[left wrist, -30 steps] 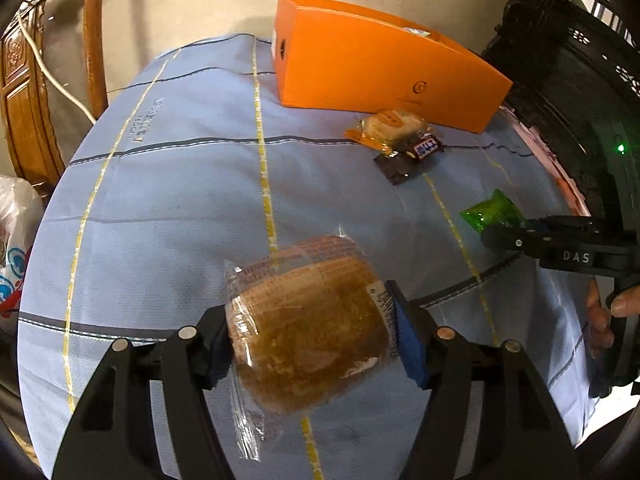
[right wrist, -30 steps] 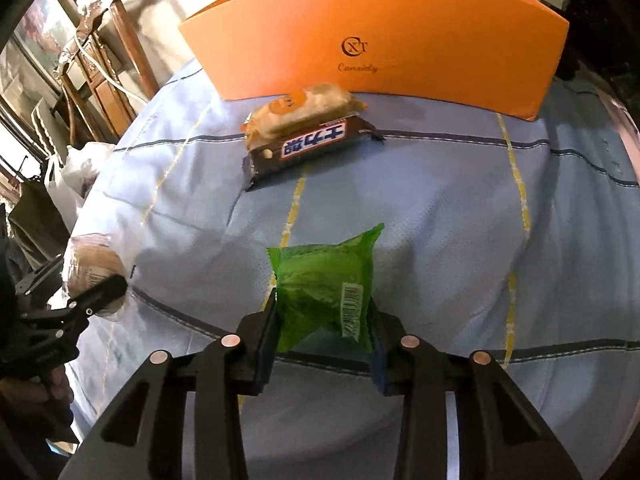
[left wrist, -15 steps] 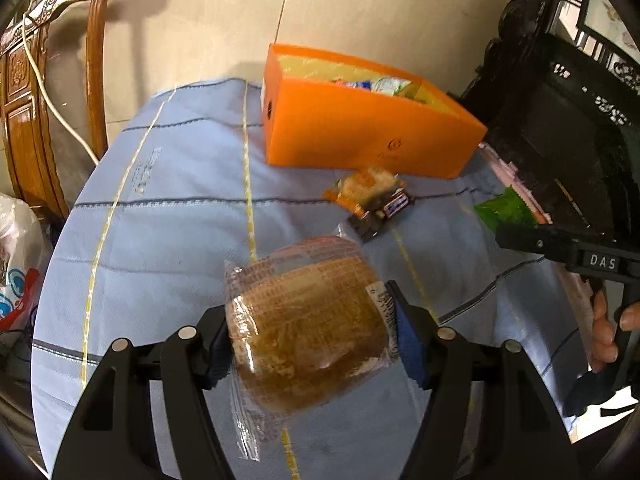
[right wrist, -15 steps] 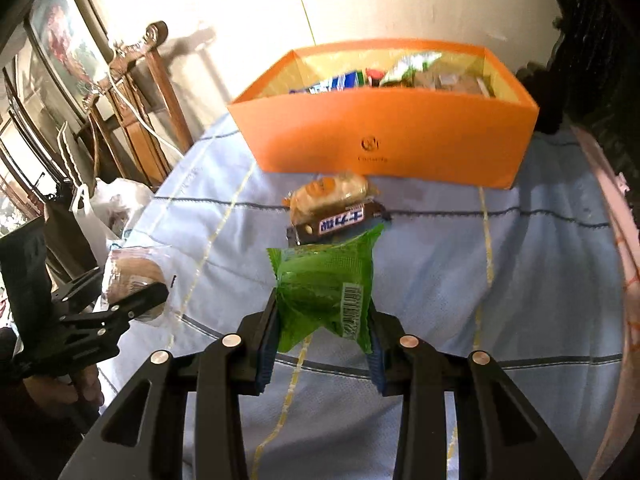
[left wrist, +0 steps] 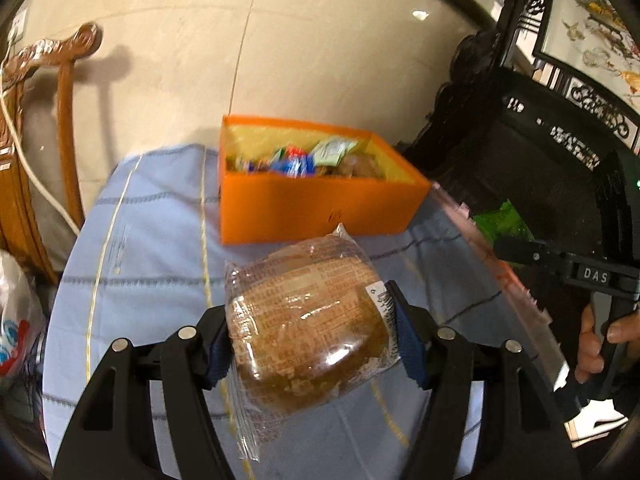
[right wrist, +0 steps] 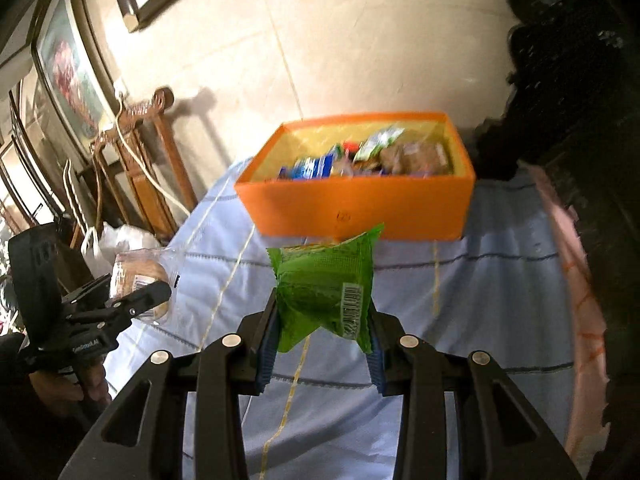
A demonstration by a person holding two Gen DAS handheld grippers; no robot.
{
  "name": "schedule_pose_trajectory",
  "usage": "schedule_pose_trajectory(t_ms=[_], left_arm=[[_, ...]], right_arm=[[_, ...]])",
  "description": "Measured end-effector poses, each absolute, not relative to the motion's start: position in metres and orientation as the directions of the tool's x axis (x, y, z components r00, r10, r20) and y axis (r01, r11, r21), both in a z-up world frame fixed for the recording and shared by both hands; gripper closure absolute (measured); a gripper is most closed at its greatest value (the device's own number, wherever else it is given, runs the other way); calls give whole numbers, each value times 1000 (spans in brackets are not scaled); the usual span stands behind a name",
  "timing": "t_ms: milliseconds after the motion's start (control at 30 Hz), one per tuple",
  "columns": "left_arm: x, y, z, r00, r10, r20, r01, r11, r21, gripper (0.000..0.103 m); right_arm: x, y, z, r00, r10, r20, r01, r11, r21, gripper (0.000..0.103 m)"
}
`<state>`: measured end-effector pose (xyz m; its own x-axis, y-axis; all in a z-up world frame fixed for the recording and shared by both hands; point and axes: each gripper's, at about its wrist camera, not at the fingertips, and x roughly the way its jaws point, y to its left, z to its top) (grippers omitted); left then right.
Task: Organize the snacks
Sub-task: 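Carry the bread loaf and green packet over the orange box and open both tools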
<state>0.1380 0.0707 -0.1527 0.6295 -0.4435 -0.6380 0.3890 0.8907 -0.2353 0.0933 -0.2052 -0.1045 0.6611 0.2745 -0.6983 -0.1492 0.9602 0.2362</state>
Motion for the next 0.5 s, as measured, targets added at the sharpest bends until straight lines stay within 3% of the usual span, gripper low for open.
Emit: schedule_pose_trajectory(t_ms=[500], left_arm=[[273, 6, -53, 708, -469, -529, 444, 877, -183, 38]], right_arm=[[207, -236, -3, 788, 173, -591, -86, 981, 172, 66]])
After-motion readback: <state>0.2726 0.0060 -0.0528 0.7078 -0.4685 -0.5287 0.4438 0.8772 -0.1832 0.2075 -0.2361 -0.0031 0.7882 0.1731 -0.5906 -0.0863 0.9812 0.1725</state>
